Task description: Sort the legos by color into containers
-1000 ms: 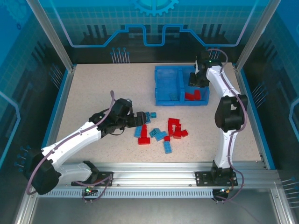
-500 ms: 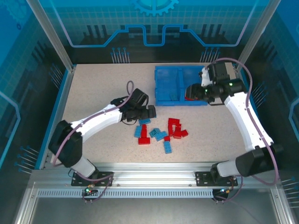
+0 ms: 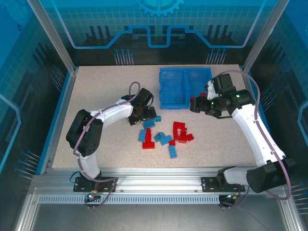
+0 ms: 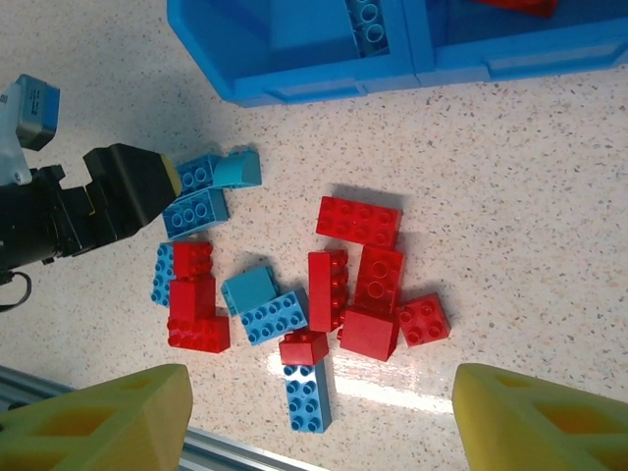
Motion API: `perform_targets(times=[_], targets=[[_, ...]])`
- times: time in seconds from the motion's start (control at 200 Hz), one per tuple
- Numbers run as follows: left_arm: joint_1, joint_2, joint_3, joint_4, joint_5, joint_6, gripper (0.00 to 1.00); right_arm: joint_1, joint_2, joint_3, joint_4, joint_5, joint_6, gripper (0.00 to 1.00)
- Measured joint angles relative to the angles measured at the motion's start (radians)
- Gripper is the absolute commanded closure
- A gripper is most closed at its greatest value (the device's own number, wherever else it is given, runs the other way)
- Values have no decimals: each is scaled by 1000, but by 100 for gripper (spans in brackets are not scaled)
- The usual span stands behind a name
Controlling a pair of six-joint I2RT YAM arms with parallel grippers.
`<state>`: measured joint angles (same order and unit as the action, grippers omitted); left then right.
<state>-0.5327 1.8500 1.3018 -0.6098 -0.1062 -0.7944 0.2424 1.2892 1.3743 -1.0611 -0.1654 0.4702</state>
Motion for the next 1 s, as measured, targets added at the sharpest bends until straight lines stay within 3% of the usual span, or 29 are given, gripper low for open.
perform_targets(times=[0.48,0.86,1.0], targets=[[15,150,128,-61,52,7,12,0,-7,9,-28,19,0,26],[21,152,128,-85,64,11,29,2,-11,34,-33,13,1,26],[23,152,128,-85,70,11,24,18,-11,43,-40,4,1,26]])
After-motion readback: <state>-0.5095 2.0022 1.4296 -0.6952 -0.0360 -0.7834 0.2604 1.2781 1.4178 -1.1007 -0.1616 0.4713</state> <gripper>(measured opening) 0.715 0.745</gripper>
